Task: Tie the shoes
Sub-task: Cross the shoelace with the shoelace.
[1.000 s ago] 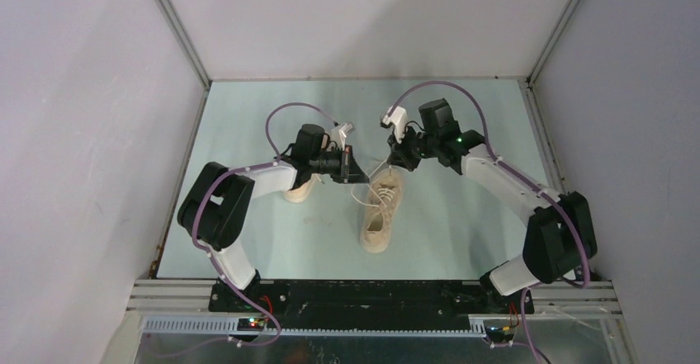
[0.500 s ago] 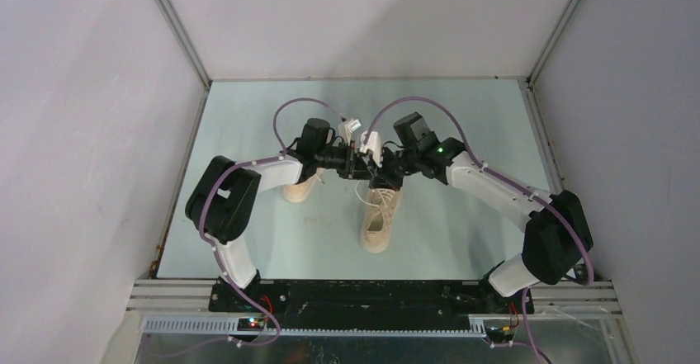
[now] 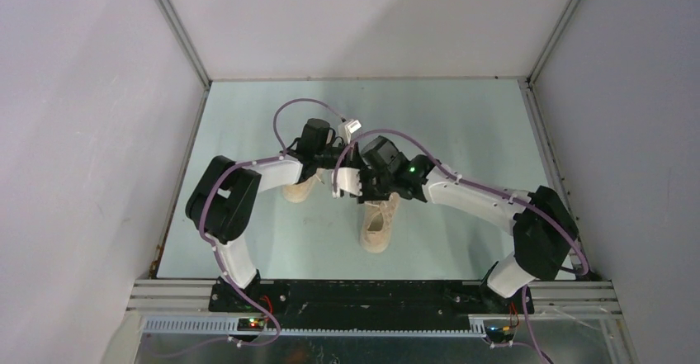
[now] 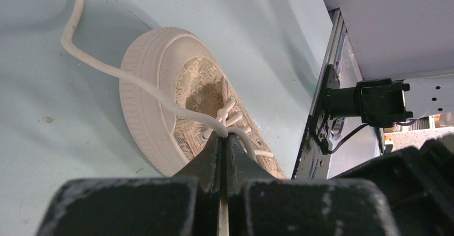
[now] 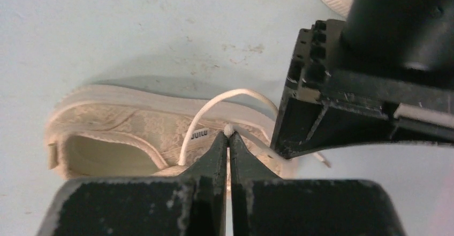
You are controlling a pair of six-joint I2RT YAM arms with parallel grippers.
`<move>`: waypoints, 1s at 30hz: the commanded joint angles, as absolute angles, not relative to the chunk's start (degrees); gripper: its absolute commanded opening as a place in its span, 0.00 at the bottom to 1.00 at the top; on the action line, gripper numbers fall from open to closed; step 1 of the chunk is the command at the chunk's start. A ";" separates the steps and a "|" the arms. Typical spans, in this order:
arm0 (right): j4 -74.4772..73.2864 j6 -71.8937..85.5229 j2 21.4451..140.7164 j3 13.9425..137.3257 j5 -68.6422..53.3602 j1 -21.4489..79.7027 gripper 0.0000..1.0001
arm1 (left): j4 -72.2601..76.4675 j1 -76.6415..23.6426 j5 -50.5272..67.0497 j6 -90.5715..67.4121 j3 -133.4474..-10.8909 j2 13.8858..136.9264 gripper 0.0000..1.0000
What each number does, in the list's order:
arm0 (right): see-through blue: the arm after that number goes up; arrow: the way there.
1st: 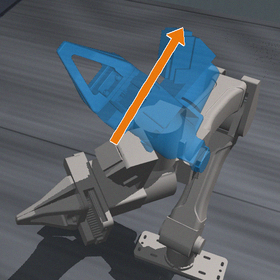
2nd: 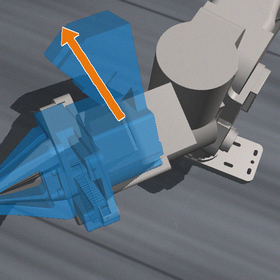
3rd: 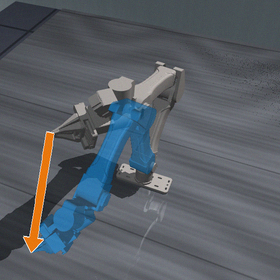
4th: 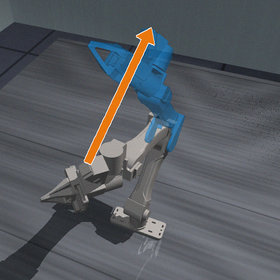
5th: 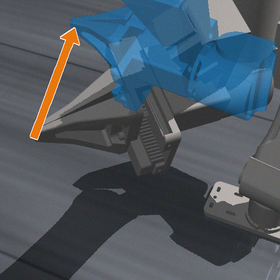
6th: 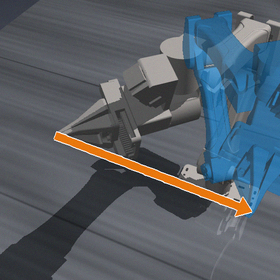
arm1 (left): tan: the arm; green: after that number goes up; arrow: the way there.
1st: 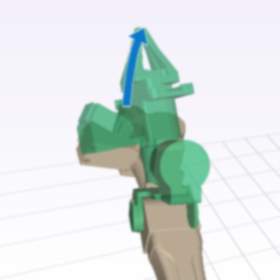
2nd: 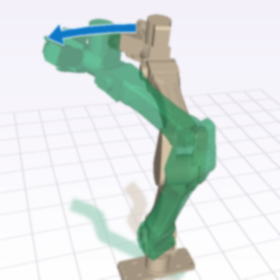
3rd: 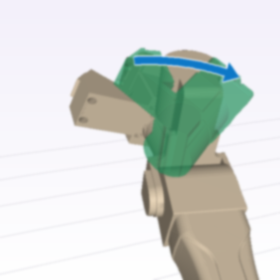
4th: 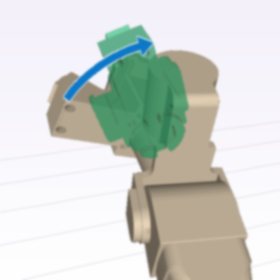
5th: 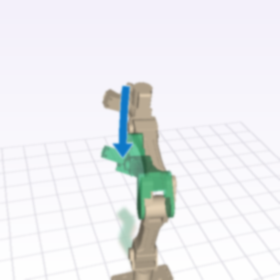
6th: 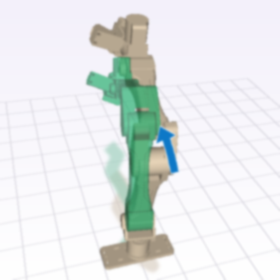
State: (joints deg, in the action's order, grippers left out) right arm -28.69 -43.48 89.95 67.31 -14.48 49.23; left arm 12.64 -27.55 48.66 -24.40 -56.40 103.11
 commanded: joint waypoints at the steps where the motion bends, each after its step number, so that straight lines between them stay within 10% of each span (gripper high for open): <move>1: -24.98 -54.90 91.27 66.66 1.58 53.62 0.00 | 12.64 -27.51 49.46 -23.15 -58.58 101.96 0.00; 14: -22.14 -65.51 93.33 61.41 16.20 58.78 0.00 | 11.62 -27.51 49.62 -22.37 -58.10 101.13 0.00; 22: -28.85 -61.24 89.10 63.40 7.89 55.15 0.38 | 10.70 -27.47 49.65 -21.60 -58.35 101.16 0.00; 30: -43.71 -55.42 86.62 72.87 -14.93 45.35 0.49 | 8.96 -27.38 49.42 -20.14 -58.27 101.09 0.00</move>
